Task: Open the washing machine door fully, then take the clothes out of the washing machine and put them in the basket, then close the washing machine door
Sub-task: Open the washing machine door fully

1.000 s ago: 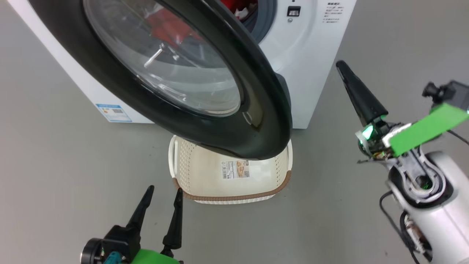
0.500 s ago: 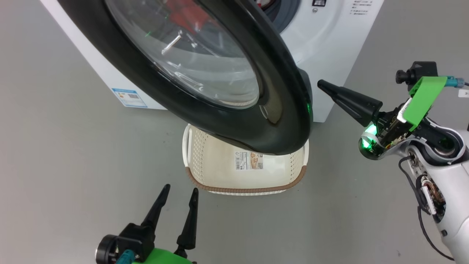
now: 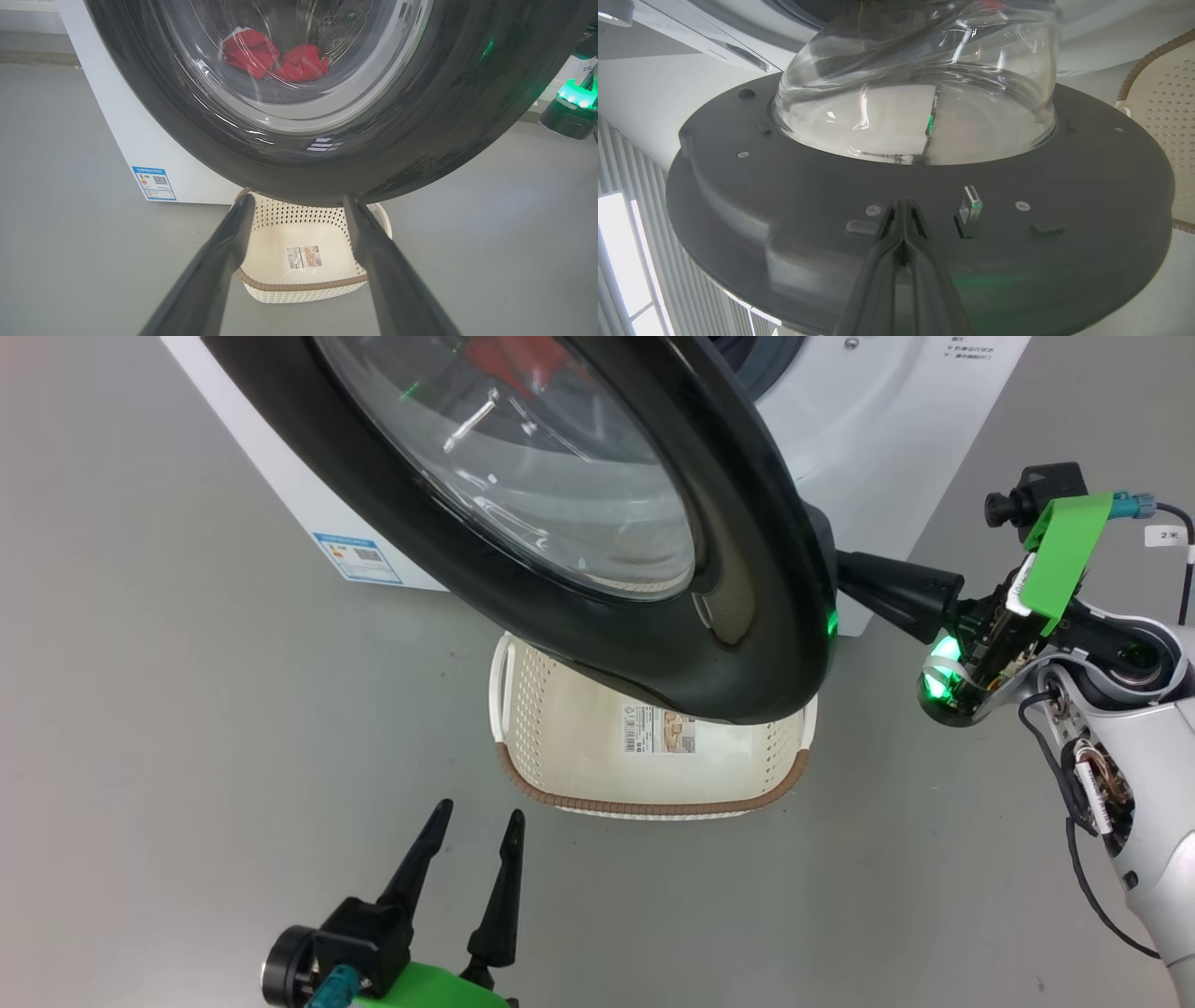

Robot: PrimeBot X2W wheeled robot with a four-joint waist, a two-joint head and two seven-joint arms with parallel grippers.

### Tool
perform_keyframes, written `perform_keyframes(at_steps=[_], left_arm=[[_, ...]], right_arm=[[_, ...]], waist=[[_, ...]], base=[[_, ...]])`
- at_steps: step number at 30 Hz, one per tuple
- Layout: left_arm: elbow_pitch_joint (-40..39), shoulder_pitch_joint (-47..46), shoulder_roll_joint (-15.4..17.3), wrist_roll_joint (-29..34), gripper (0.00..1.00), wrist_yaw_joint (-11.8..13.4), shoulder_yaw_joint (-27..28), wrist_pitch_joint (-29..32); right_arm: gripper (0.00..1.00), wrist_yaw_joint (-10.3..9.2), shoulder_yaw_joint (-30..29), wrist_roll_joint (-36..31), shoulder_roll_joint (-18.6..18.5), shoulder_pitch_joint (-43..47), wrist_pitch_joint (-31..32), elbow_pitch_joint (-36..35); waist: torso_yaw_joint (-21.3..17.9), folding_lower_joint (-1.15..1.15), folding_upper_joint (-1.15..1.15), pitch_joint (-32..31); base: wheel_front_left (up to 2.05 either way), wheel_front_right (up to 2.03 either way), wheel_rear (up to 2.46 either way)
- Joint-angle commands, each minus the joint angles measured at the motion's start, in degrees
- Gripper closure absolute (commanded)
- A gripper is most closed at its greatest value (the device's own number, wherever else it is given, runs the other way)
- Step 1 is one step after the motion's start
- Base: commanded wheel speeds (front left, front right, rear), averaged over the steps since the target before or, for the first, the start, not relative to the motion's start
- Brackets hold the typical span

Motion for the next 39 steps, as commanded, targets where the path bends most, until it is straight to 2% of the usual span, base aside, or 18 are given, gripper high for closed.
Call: perform_keyframes(at_steps=[1, 14, 39], left_arm=[[-1.31, -1.35, 0.53, -0.46, 0.0, 0.38, 1.54, -0.46], [-1.39, -0.43, 0.53, -0.85, 0.0, 0.7, 1.45, -0.46], [-2.51, 3.31, 0.53, -0.54, 0.0, 1.26, 3.18, -0.46]], right_arm=[[1.0, 0.45, 0.28, -0.01, 0.49, -0.96, 0.36, -1.03], [1.0, 0.45, 1.77, -2.57, 2.55, 2.47, 3.52, -2.43], [1.0, 0.45, 5.1, -5.88, 7.94, 11.1, 5.95, -5.13]], waist=[[0.09, 0.0, 0.0, -0.01], [1.33, 0.0, 0.0, -2.49], [8.2, 0.0, 0.0, -8.16]], base=[[0.0, 0.0, 0.0], [0.0, 0.0, 0.0], [0.0, 0.0, 0.0]])
